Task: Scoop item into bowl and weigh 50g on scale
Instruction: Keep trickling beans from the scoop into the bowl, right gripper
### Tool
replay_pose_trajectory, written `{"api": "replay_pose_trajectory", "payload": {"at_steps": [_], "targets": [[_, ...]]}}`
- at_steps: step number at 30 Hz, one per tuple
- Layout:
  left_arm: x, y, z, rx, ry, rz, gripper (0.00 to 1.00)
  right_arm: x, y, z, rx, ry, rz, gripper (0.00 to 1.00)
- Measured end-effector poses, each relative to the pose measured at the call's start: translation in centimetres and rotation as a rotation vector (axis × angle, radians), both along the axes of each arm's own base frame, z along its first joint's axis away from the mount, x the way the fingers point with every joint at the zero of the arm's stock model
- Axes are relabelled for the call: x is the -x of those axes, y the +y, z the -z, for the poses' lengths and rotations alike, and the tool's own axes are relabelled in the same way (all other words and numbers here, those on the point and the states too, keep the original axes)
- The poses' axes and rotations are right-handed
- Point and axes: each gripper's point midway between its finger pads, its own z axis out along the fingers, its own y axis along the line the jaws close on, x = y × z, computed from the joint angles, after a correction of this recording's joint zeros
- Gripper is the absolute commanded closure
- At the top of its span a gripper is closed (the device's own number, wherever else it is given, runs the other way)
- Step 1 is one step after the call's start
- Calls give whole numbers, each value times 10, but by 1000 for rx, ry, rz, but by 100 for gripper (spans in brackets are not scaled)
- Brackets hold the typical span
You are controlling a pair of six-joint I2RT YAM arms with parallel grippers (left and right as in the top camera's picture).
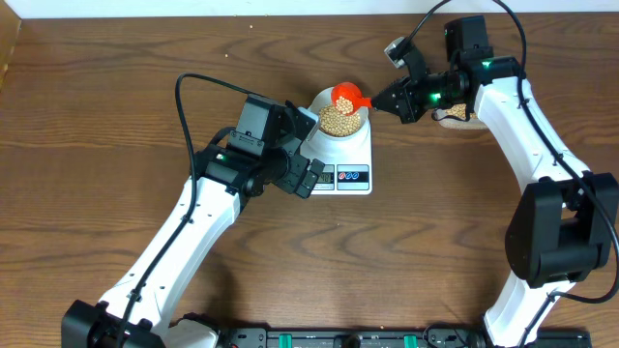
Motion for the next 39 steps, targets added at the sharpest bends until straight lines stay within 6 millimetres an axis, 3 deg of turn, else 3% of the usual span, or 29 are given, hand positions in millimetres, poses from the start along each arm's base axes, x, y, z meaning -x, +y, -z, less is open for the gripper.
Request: {"api": "replay_pose_trajectory", "payload": {"at_steps": [39], "targets": [[0, 0, 0, 0, 0, 0, 2, -8, 2, -4, 10, -103, -45, 99]]}}
